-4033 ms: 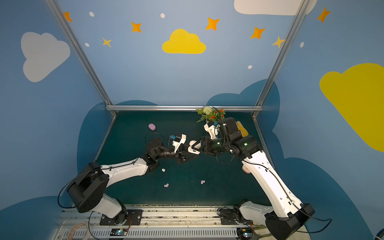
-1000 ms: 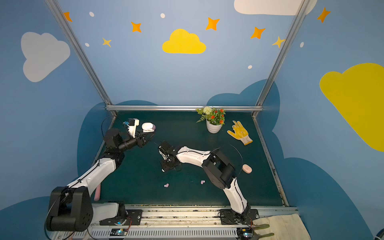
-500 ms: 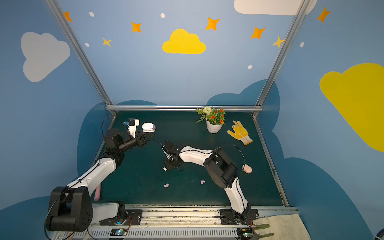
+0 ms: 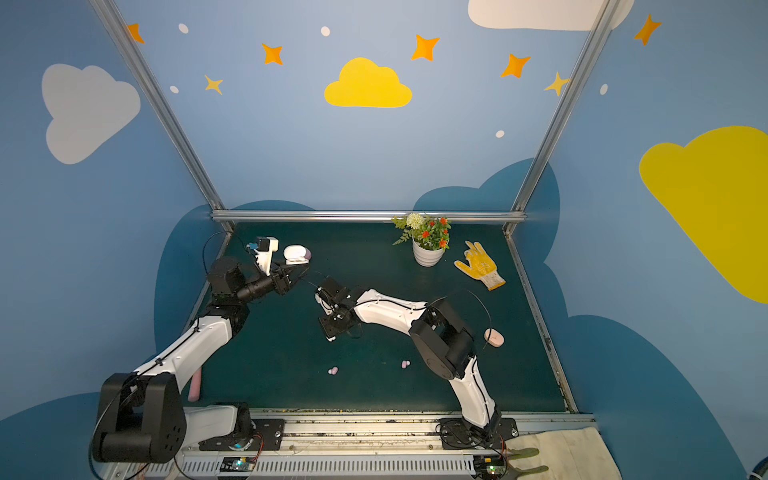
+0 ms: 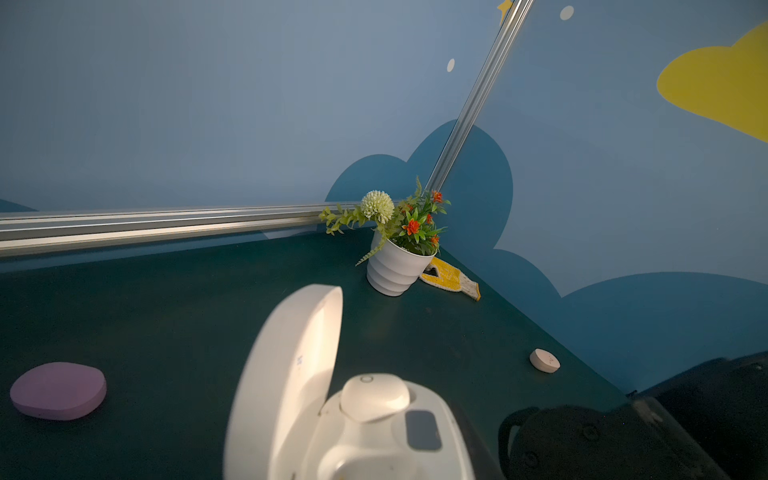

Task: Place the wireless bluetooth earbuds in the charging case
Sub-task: 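Lower the right gripper over the second white earbud and close on it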

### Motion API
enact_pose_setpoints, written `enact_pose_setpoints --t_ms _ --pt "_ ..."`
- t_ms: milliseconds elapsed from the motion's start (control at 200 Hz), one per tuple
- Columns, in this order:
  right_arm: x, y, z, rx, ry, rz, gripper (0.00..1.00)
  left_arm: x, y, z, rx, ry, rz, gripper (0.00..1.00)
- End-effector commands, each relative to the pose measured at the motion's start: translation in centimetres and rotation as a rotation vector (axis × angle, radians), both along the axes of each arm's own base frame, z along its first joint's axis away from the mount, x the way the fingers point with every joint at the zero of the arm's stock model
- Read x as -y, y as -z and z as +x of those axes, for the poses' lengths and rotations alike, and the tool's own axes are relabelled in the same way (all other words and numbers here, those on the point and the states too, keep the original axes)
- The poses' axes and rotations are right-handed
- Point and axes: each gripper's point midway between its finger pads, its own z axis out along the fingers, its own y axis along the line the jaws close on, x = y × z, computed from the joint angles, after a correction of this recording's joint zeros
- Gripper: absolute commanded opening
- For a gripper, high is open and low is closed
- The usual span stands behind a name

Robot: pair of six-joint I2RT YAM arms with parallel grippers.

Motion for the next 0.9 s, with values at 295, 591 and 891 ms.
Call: enact_pose_setpoints --t_ms 295,591,891 --pt "0.1 2.9 -1.0 -0.046 -0.123 -0.149 0.42 0.0 -0.9 -0.1 0.037 0.006 -0.001 0.16" --pt "0.2 3.6 -1.9 -0.054 -0.14 -0.191 0.39 -0.1 -0.9 0.0 0.036 0.006 -0.004 0.17" --pt "0.8 4.5 -1.7 -0.046 -0.122 -0.255 0.36 -0.1 -0.9 0.0 0.034 0.007 -0.005 0.17"
